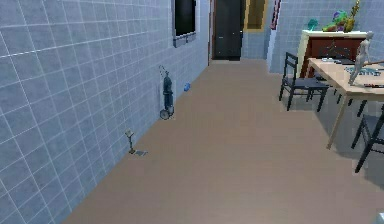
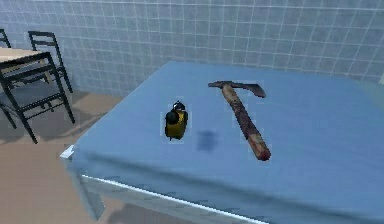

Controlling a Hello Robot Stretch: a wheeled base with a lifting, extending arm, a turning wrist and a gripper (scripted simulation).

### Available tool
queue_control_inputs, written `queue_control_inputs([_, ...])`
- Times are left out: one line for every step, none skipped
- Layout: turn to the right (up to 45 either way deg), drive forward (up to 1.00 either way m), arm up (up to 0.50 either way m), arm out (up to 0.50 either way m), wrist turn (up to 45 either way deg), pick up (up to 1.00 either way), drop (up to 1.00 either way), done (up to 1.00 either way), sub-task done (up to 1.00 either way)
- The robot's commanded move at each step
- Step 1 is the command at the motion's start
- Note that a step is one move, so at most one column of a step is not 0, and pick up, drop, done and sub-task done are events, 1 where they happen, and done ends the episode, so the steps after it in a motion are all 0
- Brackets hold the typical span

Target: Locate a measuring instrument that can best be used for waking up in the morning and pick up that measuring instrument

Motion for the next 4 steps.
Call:
queue_control_inputs([0.0,0.00,0.36,0.00,0.0,0.00,0.00,0.00,0.00])
queue_control_inputs([0.0,0.00,0.00,0.50,0.0,0.00,0.00,0.00,0.00])
queue_control_inputs([0.0,0.00,0.00,0.00,45.0,0.00,0.00,0.00,0.00])
queue_control_inputs([0.0,0.00,0.00,0.00,45.0,0.00,0.00,0.00,0.00])
